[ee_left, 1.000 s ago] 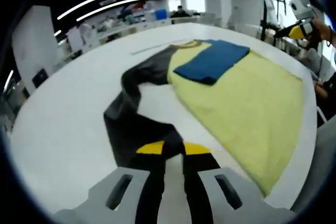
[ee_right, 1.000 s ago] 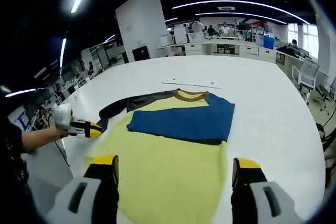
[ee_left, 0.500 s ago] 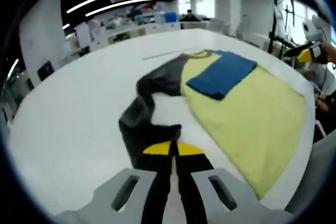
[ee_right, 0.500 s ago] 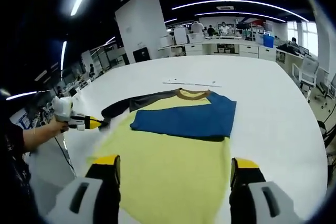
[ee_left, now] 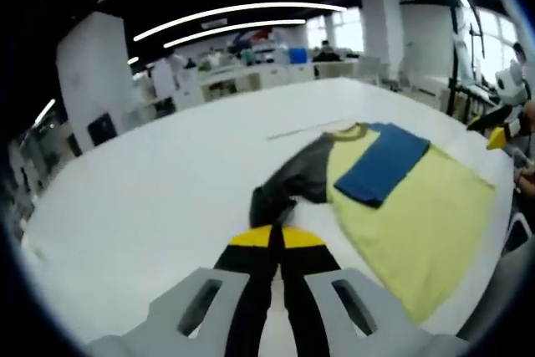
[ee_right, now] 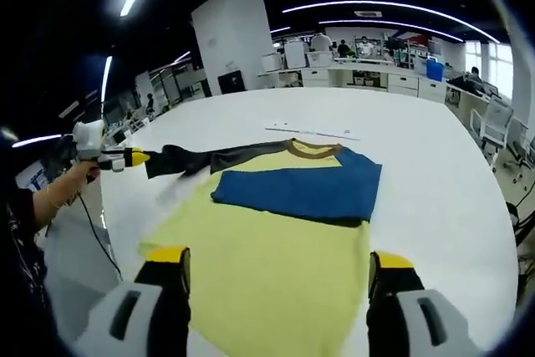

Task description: Fold the garment on the visible template until the final outline fits inside the template.

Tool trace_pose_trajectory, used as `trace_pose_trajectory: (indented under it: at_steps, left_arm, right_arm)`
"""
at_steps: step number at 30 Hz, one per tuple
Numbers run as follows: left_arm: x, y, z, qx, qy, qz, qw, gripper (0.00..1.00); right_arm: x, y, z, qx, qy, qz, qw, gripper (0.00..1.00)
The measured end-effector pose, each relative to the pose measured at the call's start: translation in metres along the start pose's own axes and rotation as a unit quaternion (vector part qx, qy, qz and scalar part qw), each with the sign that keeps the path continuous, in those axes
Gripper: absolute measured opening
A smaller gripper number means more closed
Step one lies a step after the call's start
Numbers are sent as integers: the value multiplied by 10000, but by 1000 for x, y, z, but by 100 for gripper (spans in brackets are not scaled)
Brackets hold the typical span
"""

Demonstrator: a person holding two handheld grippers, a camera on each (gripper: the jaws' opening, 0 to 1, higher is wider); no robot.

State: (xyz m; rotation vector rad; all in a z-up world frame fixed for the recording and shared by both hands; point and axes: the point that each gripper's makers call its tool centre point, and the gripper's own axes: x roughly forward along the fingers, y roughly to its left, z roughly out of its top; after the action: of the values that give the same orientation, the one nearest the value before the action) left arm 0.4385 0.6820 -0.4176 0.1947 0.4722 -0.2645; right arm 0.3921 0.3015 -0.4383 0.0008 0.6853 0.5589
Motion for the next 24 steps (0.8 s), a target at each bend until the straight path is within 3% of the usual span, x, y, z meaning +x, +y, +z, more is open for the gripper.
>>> trace_pose_trajectory:
  at_steps: [2,4,7,14,19,24]
  left_arm:
    - [-2,9,2,-90,1,147,9999,0]
    - [-4,21,-5,-258,220,394,9986,0]
    - [-6,41,-3,-801,44,605,9949,0]
    - [-13,67,-4,-864,17,908,9921,0]
    - [-18,76,-6,-1207,-1,1057,9870,0]
    - [-22,85,-7,-1233,32,1187,9852,0]
  right_arm:
    - [0,-1,0,14,5,-13,10000,88]
    - [-1,-2,0,8,-4,-42,10000,88]
    - [-2,-3,0,21,-21,-56,10000,88]
    - [-2,-5,-3,54,11,-89,9999,88]
    - [-2,-3,-1,61,2,-70,10000,88]
    - [0,-2,-3,48,56,-75,9999,89]
